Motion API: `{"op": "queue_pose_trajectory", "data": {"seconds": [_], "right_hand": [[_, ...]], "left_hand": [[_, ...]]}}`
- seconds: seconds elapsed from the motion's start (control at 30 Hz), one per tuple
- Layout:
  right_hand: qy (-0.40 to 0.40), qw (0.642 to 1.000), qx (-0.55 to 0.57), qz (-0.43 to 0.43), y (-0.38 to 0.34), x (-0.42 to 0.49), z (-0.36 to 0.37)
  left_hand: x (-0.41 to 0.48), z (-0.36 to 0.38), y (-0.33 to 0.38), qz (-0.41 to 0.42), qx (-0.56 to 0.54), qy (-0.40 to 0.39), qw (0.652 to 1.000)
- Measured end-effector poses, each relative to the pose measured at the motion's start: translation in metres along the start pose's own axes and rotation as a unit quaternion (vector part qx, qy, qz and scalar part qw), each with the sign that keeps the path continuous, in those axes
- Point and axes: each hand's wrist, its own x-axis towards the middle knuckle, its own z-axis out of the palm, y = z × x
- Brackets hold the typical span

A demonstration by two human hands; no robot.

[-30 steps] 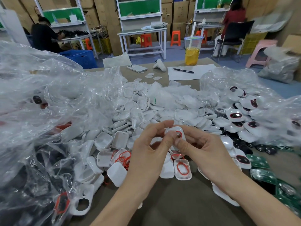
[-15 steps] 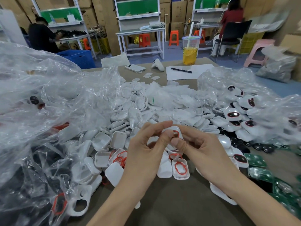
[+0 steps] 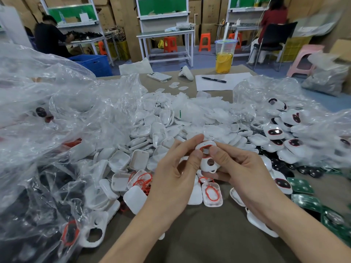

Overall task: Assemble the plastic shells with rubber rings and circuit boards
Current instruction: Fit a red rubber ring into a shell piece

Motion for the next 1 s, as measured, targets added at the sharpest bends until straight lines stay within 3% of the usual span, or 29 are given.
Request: {"op": "queue_pose_trajectory", "data": {"seconds": [0.43,1.0], "right_hand": [[-0.008,0.998,0.039,0.048,0.001,0.003,0.000],[-0.016,0.992,-0.120,-0.044,0.005,0.002,-0.003]], "left_hand": [[0.003,0.000,-0.006,-0.017,0.002,0.026,1.000],[0.003,0.004,-0.008,-0.025,0.025,0.073,0.997]]}}
